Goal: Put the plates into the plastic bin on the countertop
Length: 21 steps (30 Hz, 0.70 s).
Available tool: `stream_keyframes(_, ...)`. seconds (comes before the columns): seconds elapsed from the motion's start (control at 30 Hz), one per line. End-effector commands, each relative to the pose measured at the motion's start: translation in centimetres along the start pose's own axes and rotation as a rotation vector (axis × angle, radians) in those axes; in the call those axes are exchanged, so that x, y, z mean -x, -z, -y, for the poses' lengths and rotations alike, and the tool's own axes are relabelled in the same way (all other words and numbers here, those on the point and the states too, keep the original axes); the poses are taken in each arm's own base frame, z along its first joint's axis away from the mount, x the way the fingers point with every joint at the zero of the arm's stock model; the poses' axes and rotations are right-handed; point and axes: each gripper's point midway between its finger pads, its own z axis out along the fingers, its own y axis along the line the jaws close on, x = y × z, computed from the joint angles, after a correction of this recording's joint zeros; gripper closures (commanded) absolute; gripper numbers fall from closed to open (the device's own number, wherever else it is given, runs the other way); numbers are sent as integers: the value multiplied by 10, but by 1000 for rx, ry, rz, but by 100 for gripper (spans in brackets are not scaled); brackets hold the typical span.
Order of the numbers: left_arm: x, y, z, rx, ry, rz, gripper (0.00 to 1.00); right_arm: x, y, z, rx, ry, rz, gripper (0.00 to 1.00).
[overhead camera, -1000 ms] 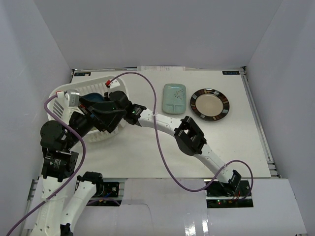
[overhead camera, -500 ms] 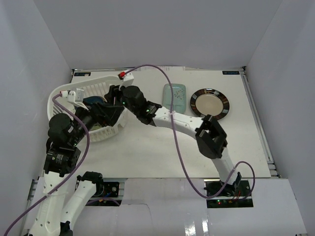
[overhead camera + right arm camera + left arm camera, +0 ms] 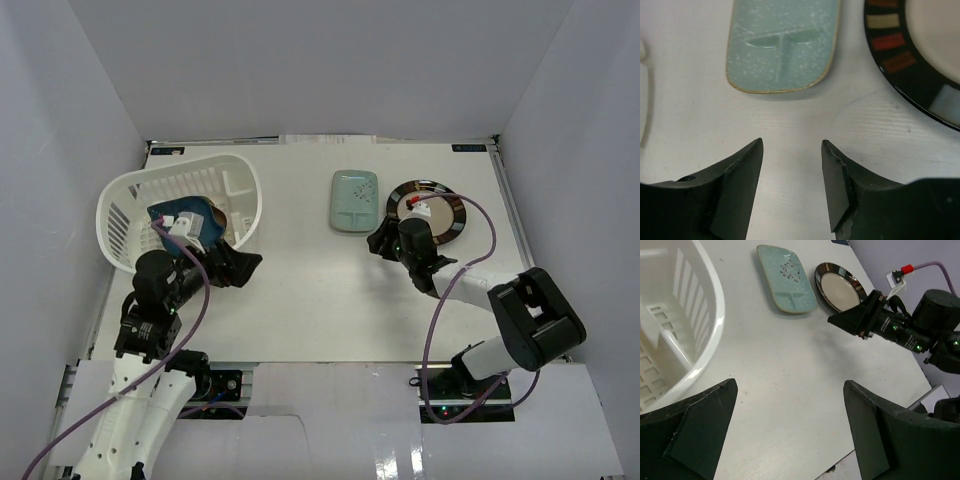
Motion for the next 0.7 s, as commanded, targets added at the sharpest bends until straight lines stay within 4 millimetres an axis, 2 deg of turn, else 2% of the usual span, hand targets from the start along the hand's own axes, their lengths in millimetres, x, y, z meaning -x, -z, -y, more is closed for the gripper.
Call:
stream_keyframes(0.0,-12,-1,12,-97,-22,-17,2,10,-6,-2,68,-146,13,42)
stream_keyframes(0.13,-14,-2,19,-139,-34,-31,2,5,-28,18,37,-272,16,40)
stream_keyframes(0.2,-16,-3,22,-164,-34,-44,2,4,-44,22,31,-344,17,39)
stream_keyframes(0.27,-18,-3,24,-175,-36,-49,2,14,-54,18,62,-403,56,38)
stream_keyframes(0.3,-17,-3,24,-178,-39,-47,2,5,-63,22,52,-430,46,39)
stream_keyframes(0.33,-18,-3,25,-180,-38,-49,2,13,-70,18,65,-492,72,38)
stream_keyframes(0.4,-17,-3,25,-182,-41,-47,2,4,-83,26,35,-576,72,40)
stream_keyframes(0.53,-17,-2,26,-189,-44,-44,2,12,-101,30,29,-679,136,41)
stream_keyframes(0.57,-17,-2,26,-190,-45,-45,2,10,-105,30,25,-694,135,52)
stream_keyframes(0.63,-18,-3,26,-192,-45,-49,2,5,-109,32,14,-721,133,66)
stream_keyframes(0.67,-18,-3,26,-191,-43,-51,2,6,-108,30,26,-722,143,79)
